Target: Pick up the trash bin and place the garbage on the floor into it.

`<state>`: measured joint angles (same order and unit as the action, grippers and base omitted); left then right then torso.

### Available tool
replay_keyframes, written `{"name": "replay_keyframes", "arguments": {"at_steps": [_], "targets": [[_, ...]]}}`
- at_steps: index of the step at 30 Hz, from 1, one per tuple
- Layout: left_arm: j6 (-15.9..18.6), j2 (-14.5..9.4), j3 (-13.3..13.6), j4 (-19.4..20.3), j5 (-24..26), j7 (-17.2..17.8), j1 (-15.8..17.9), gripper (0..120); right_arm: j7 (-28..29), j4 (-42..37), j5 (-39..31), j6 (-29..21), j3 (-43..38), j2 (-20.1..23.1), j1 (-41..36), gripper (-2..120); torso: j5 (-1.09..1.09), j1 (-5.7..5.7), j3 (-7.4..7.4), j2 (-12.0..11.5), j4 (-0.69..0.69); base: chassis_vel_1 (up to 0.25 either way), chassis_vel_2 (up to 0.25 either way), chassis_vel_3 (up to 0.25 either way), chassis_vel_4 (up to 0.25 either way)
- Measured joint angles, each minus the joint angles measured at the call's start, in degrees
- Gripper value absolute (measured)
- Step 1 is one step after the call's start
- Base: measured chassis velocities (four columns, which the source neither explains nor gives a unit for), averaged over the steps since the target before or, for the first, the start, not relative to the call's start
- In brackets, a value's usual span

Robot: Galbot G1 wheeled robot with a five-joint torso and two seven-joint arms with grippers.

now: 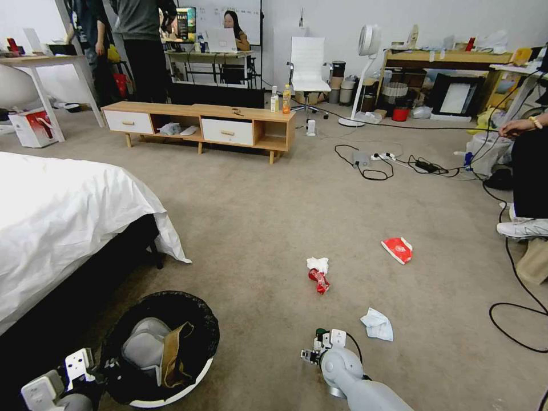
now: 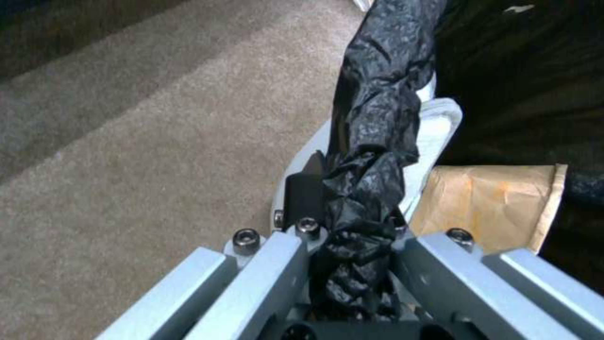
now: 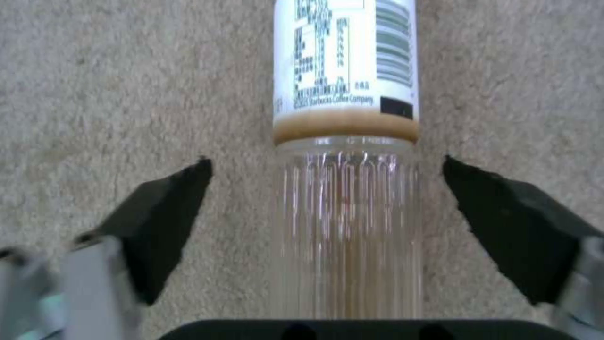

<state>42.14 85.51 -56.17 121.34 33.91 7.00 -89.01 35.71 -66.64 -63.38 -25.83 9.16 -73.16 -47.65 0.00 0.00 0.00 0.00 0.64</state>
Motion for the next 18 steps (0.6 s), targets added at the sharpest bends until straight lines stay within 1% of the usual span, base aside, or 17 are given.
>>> {"name": "replay_keyframes", "arguments": {"at_steps": [1, 2, 4, 5, 7, 8, 9, 10, 11, 12, 14, 15, 16, 17, 18], "targets": [[0.0, 0.0, 0.0, -0.1, 0.0, 0.0, 0.0, 1, -0.2, 0.5, 0.4, 0.0, 0.0, -0.2, 0.0, 85, -0.01, 0.00, 0.00, 0.0, 0.00, 0.000, 0.000, 0.000, 0.000], [0.0, 0.0, 0.0, -0.1, 0.0, 0.0, 0.0, 1, -0.2, 0.5, 0.4, 0.0, 0.0, -0.2, 0.0, 85, -0.01, 0.00, 0.00, 0.0, 0.00, 0.000, 0.000, 0.000, 0.000], [0.0, 0.0, 0.0, -0.1, 0.0, 0.0, 0.0, 1, -0.7, 1.6, 1.3, 0.2, 0.1, -0.6, 0.0, 75, 0.00, 0.00, 0.00, 0.0, 0.00, 0.000, 0.000, 0.000, 0.000], [0.0, 0.0, 0.0, -0.1, 0.0, 0.0, 0.0, 1, -0.7, 1.6, 1.3, 0.2, 0.1, -0.6, 0.0, 75, 0.00, 0.00, 0.00, 0.0, 0.00, 0.000, 0.000, 0.000, 0.000], [0.0, 0.0, 0.0, -0.2, 0.0, -0.1, 0.0, 1, -1.1, 2.0, 2.0, 0.4, 0.2, -0.6, 0.0, 63, -0.03, 0.00, -0.01, 0.0, 0.01, 0.000, 0.000, 0.000, 0.000], [0.0, 0.0, 0.0, -0.2, 0.0, -0.1, 0.0, 1, -1.1, 2.1, 2.3, 0.5, 0.2, -0.6, -0.1, 60, -0.05, 0.00, -0.01, 0.0, 0.03, 0.000, 0.000, 0.000, 0.000], [0.0, 0.0, 0.0, -0.2, 0.0, -0.1, 0.0, 1, -1.1, 2.1, 2.3, 0.5, 0.2, -0.6, -0.1, 60, -0.05, 0.00, -0.01, 0.0, 0.03, 0.000, 0.000, 0.000, 0.000], [0.0, 0.0, 0.0, -0.2, 0.0, -0.1, 0.0, 1, -1.2, 2.2, 2.6, 0.6, 0.3, -0.6, -0.2, 51, -0.07, 0.00, -0.01, 0.0, 0.04, 0.000, 0.000, 0.000, 0.000], [0.0, 0.0, 0.0, -0.3, 0.0, -0.1, 0.0, 1, -1.4, 2.2, 2.8, 0.7, 0.4, -0.5, -0.3, 47, -0.07, 0.00, -0.01, 0.0, 0.05, 0.000, 0.000, 0.000, 0.000], [0.0, 0.0, 0.0, -0.3, 0.0, -0.1, 0.0, 1, -1.4, 2.2, 2.8, 0.7, 0.4, -0.5, -0.3, 47, -0.07, 0.00, -0.01, 0.0, 0.05, 0.000, 0.000, 0.000, 0.000], [0.0, 0.0, 0.0, -0.3, 0.0, -0.1, 0.0, 1, -1.6, 2.1, 3.3, 0.9, 0.6, -0.4, -0.6, 40, -0.05, 0.00, -0.02, 0.0, 0.02, 0.000, 0.000, 0.000, 0.000], [0.0, 0.0, 0.0, -0.3, 0.0, -0.1, 0.0, 1, -1.6, 2.1, 3.3, 0.9, 0.6, -0.4, -0.6, 40, -0.05, 0.00, -0.02, 0.0, 0.02, 0.000, 0.000, 0.000, 0.000], [0.0, 0.0, 0.0, -0.3, 0.0, -0.1, 0.0, 1, -1.6, 1.9, 3.5, 1.0, 0.7, -0.2, -0.7, 36, -0.03, 0.00, -0.01, 0.0, 0.00, 0.000, 0.000, 0.000, 0.000], [0.0, 0.0, 0.0, -0.3, 0.0, -0.1, 0.0, 1, -1.6, 1.9, 3.5, 1.0, 0.7, -0.2, -0.7, 36, -0.03, 0.00, -0.01, 0.0, 0.00, 0.000, 0.000, 0.000, 0.000], [0.0, 0.0, 0.1, -0.3, 0.0, -0.1, 0.0, 1, -1.7, 1.7, 3.5, 1.1, 0.8, 0.0, -0.8, 34, -0.01, 0.00, -0.01, 0.0, -0.02, 0.000, 0.000, 0.000, 0.000]]}}
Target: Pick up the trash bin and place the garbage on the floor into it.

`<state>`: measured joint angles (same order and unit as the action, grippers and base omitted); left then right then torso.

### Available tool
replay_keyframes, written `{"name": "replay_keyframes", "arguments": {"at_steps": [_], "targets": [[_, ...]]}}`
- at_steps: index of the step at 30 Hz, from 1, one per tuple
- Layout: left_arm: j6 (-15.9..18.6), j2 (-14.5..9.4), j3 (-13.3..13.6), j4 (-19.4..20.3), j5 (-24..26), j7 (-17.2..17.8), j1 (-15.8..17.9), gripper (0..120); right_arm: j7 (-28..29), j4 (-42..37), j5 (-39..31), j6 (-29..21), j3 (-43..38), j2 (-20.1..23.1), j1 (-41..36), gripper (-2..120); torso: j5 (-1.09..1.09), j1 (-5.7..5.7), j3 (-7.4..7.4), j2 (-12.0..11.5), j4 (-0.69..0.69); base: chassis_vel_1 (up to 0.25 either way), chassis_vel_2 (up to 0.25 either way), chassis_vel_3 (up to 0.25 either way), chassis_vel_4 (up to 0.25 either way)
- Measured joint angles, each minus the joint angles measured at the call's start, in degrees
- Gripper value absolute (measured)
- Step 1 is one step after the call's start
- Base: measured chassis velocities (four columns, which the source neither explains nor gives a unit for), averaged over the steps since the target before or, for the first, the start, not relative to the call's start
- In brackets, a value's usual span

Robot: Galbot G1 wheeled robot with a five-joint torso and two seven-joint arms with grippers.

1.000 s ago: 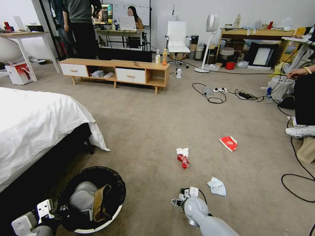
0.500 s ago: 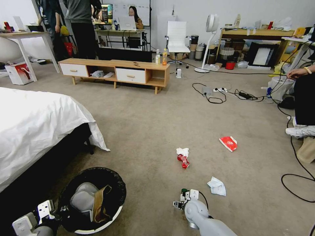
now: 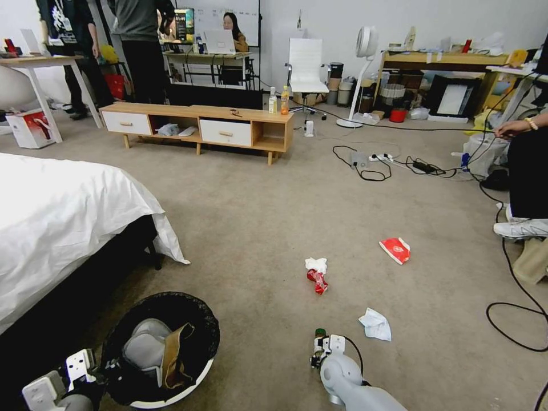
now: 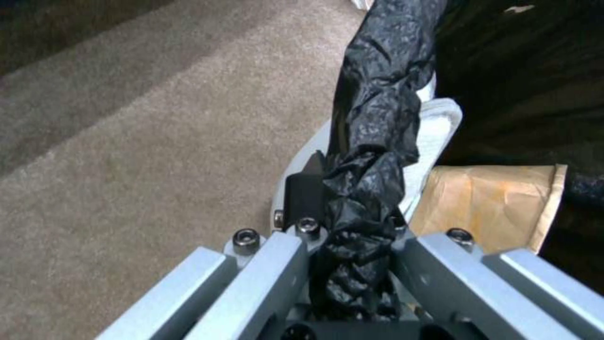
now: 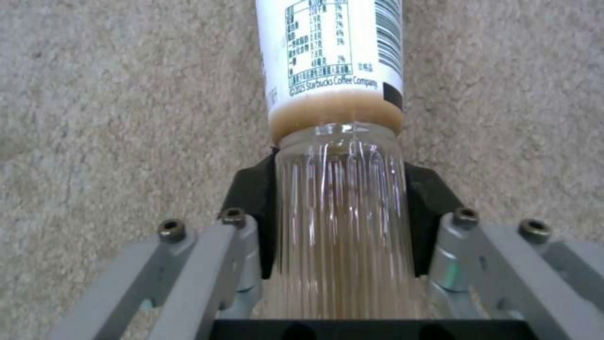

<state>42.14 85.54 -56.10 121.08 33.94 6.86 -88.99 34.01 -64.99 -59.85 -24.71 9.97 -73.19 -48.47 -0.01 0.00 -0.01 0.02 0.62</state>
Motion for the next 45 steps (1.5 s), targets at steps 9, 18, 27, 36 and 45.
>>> {"name": "replay_keyframes", "arguments": {"at_steps": [9, 18, 27, 36, 45], "targets": [[0.0, -0.2, -0.2, 0.7, 0.5, 0.0, -0.1, 1, 0.0, -7.7, -0.1, 0.5, 0.0, 4.9, -2.1, 29, 0.04, 0.00, 0.02, 0.0, 0.02, 0.000, 0.000, 0.000, 0.000], [0.0, -0.7, -0.5, 1.8, 1.4, 0.4, -0.2, 1, 2.0, -18.9, -1.4, 0.2, -3.0, 10.9, -2.6, 29, 0.03, 0.00, 0.02, 0.0, 0.02, 0.000, 0.000, 0.000, 0.000], [0.0, -1.4, -0.6, 3.1, 3.3, 1.1, -0.4, 1, 2.2, -37.4, -1.7, 1.2, -7.4, 18.7, -3.0, 29, 0.01, -0.01, 0.02, 0.0, 0.01, 0.000, 0.000, 0.000, 0.000], [0.0, -2.6, -0.2, 4.8, 6.6, 3.5, -0.5, 1, -1.5, -53.6, -2.4, 6.1, -11.9, 23.5, 1.7, 29, 0.03, -0.01, 0.02, 0.0, 0.03, 0.000, 0.000, 0.000, 0.000], [0.0, -4.4, 0.7, 7.8, 10.5, 5.5, -2.0, 1, -11.2, -60.7, -0.3, 17.7, -3.8, 23.1, 12.8, 29, 0.00, 0.00, 0.01, 0.0, 0.01, 0.000, 0.000, 0.000, 0.000]]}}
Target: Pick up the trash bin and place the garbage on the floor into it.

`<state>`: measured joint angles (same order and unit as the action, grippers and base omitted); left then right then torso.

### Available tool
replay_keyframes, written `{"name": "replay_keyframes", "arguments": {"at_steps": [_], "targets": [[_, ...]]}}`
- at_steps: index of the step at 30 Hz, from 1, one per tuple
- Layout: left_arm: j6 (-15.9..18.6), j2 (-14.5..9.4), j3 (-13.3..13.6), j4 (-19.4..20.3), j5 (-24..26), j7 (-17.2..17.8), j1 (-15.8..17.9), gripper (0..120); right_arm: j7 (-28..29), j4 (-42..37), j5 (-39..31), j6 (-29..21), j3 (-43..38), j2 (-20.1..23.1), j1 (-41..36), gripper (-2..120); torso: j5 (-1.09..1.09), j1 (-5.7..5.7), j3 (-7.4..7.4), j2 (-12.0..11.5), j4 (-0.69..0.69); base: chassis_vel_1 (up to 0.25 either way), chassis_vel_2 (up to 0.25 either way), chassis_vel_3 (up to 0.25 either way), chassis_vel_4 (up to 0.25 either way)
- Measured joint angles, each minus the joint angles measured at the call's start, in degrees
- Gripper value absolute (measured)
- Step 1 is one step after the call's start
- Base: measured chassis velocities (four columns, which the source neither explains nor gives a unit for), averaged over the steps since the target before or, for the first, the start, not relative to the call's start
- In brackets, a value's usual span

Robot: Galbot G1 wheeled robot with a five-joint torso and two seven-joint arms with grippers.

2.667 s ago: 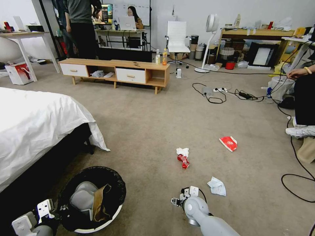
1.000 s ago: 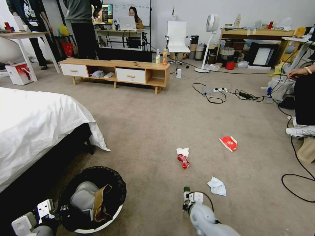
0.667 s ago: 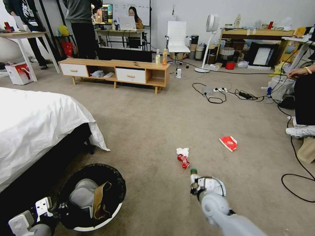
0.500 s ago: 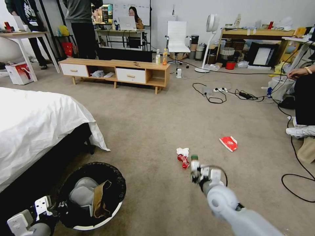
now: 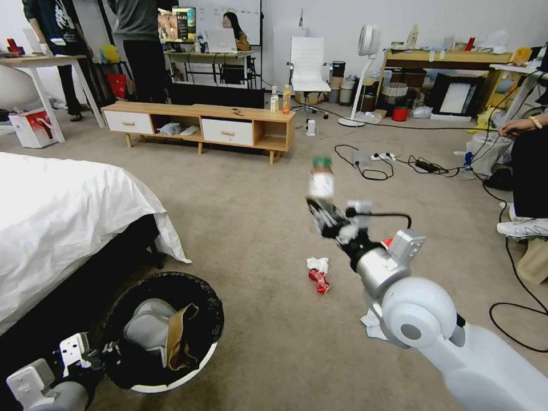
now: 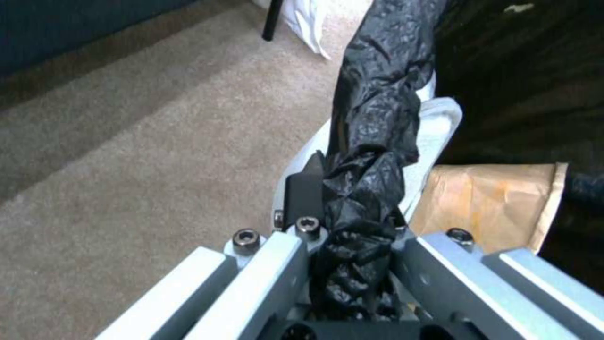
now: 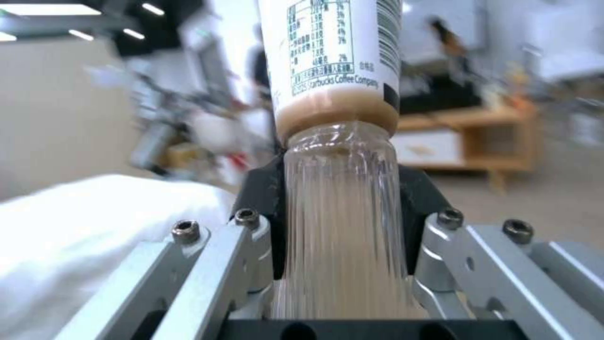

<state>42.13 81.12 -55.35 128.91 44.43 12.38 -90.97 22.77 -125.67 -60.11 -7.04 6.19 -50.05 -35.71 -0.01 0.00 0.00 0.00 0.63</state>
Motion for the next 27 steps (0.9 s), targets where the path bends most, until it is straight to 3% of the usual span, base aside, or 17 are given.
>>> {"name": "replay_keyframes", "arguments": {"at_steps": [3, 5, 14, 27], "targets": [[0.0, -0.1, 0.1, 0.2, 0.1, 0.0, -0.1, 1, -1.3, 0.0, 0.3, 1.3, 2.3, -0.5, 1.8, 29, -0.01, 0.00, 0.00, 0.0, 0.00, 0.000, 0.000, 0.000, 0.000], [0.0, -0.4, 0.3, 0.7, 0.1, 0.0, -0.3, 1, -3.4, 0.3, 0.5, 3.3, 8.4, -1.8, 6.2, 29, 0.00, 0.00, 0.00, 0.0, 0.01, 0.000, 0.000, 0.000, 0.000], [0.0, -0.7, 0.9, 0.9, 0.1, 0.0, -0.3, 1, -4.6, 3.2, 1.3, 5.5, 20.5, -5.3, 13.0, 28, 0.00, 0.00, 0.00, 0.0, 0.01, 0.000, 0.000, 0.000, 0.000], [0.0, -0.6, 0.8, 0.6, 0.0, -0.1, 0.2, 1, -1.6, 7.1, 2.6, 2.9, 31.4, -7.6, 12.2, 27, 0.01, 0.00, 0.00, 0.0, 0.01, 0.000, 0.000, 0.000, 0.000]]}}
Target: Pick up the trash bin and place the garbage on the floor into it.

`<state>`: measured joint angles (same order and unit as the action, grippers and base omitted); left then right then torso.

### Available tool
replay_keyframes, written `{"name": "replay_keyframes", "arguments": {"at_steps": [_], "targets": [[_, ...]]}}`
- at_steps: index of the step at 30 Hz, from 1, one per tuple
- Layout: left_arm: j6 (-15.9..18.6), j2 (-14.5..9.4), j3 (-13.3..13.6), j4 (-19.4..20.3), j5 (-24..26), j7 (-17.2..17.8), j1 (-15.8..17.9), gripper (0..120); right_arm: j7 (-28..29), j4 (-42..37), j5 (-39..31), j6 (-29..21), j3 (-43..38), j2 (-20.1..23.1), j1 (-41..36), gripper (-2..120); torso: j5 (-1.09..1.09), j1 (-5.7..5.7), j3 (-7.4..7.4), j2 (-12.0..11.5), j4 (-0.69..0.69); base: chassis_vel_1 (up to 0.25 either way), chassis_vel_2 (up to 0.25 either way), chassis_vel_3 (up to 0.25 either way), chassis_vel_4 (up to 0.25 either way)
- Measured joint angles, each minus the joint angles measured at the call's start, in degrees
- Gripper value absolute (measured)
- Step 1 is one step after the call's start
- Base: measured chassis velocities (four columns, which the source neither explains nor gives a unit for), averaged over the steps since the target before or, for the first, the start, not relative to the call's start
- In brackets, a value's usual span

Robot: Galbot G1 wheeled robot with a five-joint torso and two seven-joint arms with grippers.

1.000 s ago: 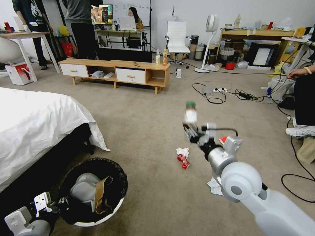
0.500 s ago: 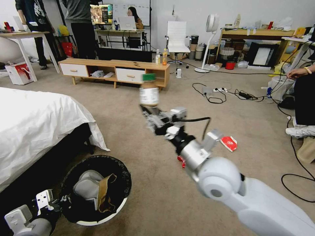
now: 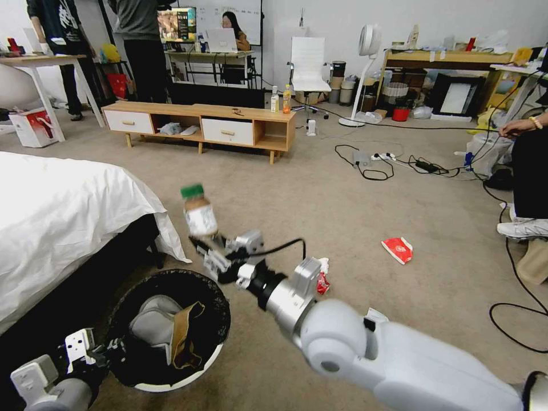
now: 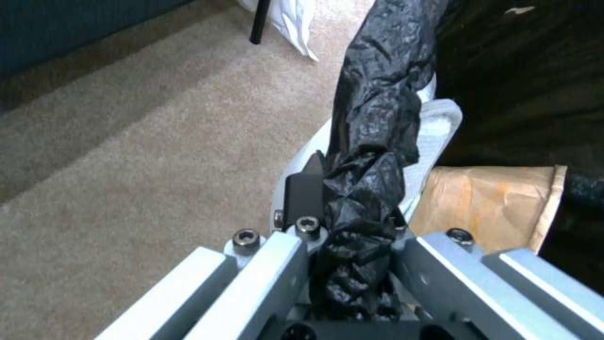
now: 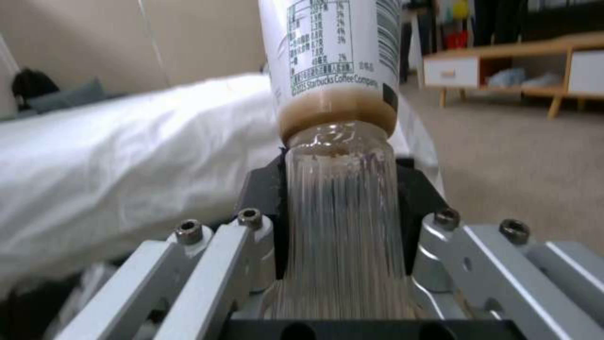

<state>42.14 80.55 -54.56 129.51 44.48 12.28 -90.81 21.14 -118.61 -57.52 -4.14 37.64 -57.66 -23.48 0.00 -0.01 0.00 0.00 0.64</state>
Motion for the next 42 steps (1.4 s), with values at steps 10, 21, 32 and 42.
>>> {"name": "replay_keyframes", "arguments": {"at_steps": [10, 21, 32, 42], "targets": [[0.0, 0.2, 0.2, -0.5, -0.1, -0.1, 0.3, 1, 1.4, 4.0, 1.0, -1.0, 5.0, -1.6, -0.3, 27, -0.01, 0.00, 0.00, 0.0, 0.00, 0.000, 0.000, 0.000, 0.000], [0.0, 0.6, 0.4, -0.4, -0.2, -0.3, 0.2, 1, 2.5, 8.0, 2.2, -1.8, 8.6, -4.5, -1.4, 27, 0.00, 0.00, 0.00, 0.0, 0.00, 0.000, 0.000, 0.000, 0.000], [0.0, 0.9, 0.7, -0.3, -0.5, -0.4, 0.2, 1, 2.5, 11.0, 2.5, -1.7, 9.9, -6.8, -1.8, 27, 0.00, 0.00, 0.00, 0.0, 0.00, 0.000, 0.000, 0.000, 0.000], [0.0, 1.0, 0.8, -0.3, -0.5, -0.4, 0.4, 1, 2.2, 14.1, 3.6, -1.5, 10.9, -8.2, -2.4, 27, 0.00, 0.00, 0.00, 0.0, 0.00, 0.000, 0.000, 0.000, 0.000]]}}
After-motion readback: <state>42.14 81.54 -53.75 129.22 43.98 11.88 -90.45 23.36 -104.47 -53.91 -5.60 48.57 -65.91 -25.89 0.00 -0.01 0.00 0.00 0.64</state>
